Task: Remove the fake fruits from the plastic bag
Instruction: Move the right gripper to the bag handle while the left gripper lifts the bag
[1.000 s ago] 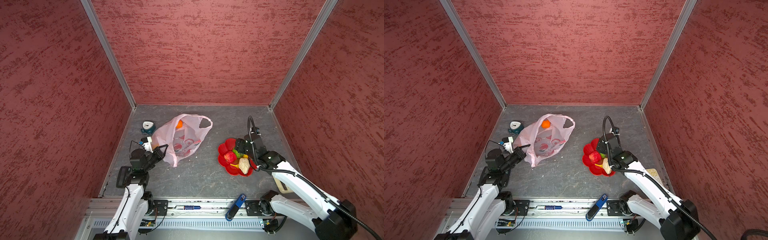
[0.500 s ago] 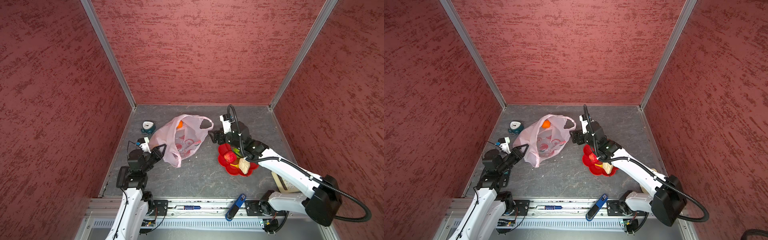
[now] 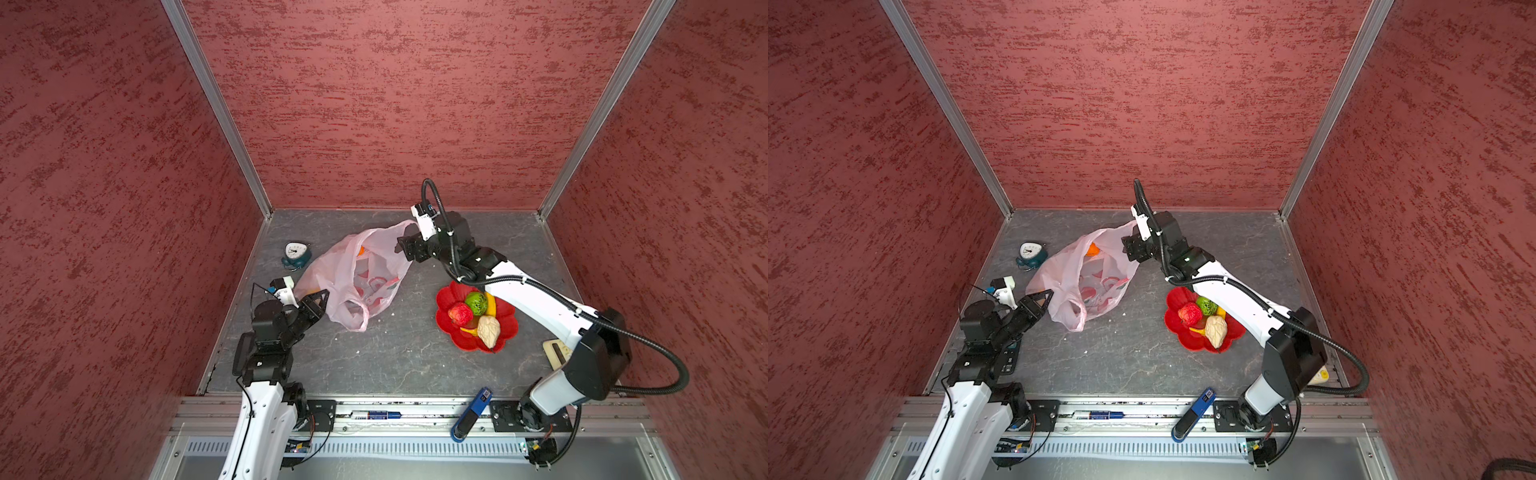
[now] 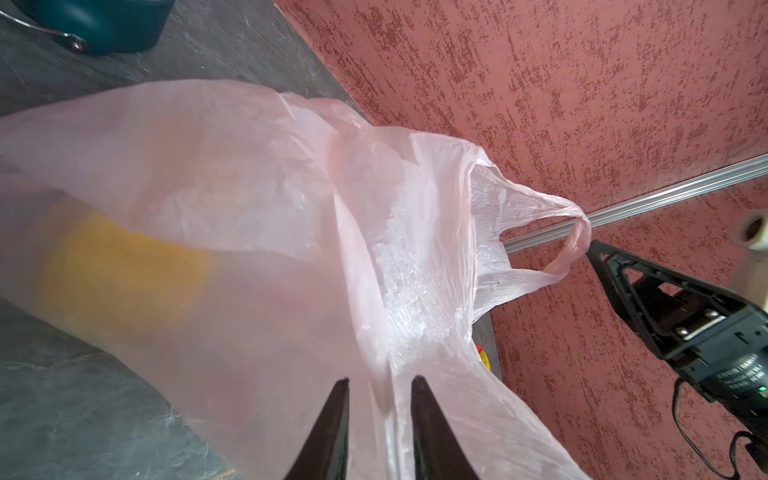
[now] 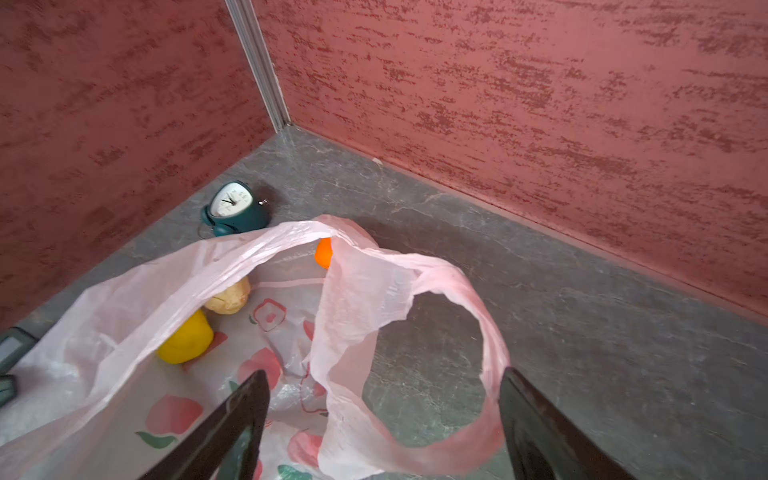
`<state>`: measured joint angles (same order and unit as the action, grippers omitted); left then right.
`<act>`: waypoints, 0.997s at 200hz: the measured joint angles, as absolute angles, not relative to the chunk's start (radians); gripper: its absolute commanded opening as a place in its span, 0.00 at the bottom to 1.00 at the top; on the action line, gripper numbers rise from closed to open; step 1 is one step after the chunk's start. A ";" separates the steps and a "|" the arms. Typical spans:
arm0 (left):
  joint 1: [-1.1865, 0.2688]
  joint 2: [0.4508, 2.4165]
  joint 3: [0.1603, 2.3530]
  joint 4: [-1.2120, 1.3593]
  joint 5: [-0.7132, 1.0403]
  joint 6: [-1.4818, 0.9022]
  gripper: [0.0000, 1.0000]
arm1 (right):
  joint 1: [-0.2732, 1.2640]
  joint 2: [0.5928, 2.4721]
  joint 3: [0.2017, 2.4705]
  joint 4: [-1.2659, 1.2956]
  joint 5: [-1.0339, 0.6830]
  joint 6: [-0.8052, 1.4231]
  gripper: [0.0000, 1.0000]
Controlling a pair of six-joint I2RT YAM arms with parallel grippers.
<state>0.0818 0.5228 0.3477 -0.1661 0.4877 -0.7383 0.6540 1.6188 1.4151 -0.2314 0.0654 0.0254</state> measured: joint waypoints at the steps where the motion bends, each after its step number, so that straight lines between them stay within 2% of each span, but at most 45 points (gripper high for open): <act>1: 0.082 0.523 0.349 -0.167 0.488 -0.738 0.31 | 0.654 1.620 1.417 -0.233 0.067 0.024 0.87; 56: 0.095 0.619 0.523 -0.293 0.474 -0.690 0.42 | 0.621 1.640 1.438 -0.283 0.101 -0.009 0.85; 99: 0.069 0.822 0.772 -0.488 0.492 -0.611 0.61 | 0.608 1.609 1.385 -0.278 0.073 0.000 0.84; 125: -0.038 0.950 0.977 -0.664 0.451 -0.533 0.72 | 0.606 1.608 1.357 -0.273 0.047 0.014 0.83; 146: -0.183 1.082 1.158 -0.804 0.379 -0.456 0.80 | 0.605 1.608 1.344 -0.260 0.029 0.022 0.83; 172: -0.341 1.271 1.343 -0.951 0.258 -0.372 0.80 | 0.605 1.608 1.335 -0.243 0.018 0.024 0.84; 199: -0.416 1.457 1.459 -1.063 0.109 -0.312 0.78 | 0.605 1.607 1.319 -0.229 0.011 0.025 0.84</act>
